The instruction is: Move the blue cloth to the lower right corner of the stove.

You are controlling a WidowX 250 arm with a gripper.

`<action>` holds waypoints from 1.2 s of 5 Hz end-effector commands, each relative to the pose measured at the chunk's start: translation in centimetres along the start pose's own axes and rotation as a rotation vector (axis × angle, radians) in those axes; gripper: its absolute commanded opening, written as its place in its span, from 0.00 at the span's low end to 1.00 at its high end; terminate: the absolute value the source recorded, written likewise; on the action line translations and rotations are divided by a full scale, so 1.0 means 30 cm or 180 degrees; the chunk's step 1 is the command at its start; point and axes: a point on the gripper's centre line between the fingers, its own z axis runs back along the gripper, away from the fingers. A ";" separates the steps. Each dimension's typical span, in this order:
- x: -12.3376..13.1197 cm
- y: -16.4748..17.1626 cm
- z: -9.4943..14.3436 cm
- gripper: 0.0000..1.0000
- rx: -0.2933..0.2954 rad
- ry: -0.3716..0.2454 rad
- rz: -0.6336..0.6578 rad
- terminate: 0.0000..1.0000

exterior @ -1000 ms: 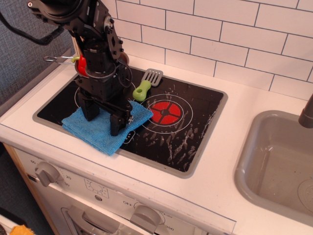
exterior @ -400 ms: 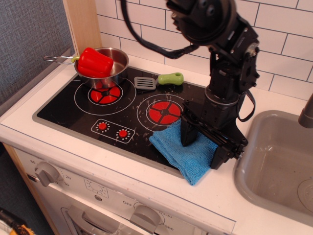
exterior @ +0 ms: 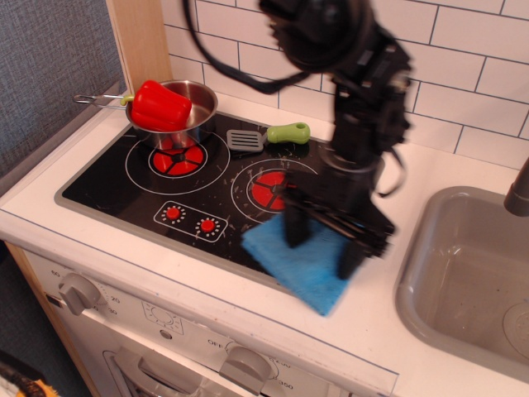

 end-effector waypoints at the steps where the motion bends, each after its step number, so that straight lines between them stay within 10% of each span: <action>1: -0.027 0.079 0.127 1.00 -0.0069 -0.0375 0.0286 0.00; 5: -0.031 0.055 0.213 1.00 -0.0431 -0.0640 0.0074 0.00; 6: -0.031 0.055 0.213 1.00 -0.0431 -0.0640 0.0074 1.00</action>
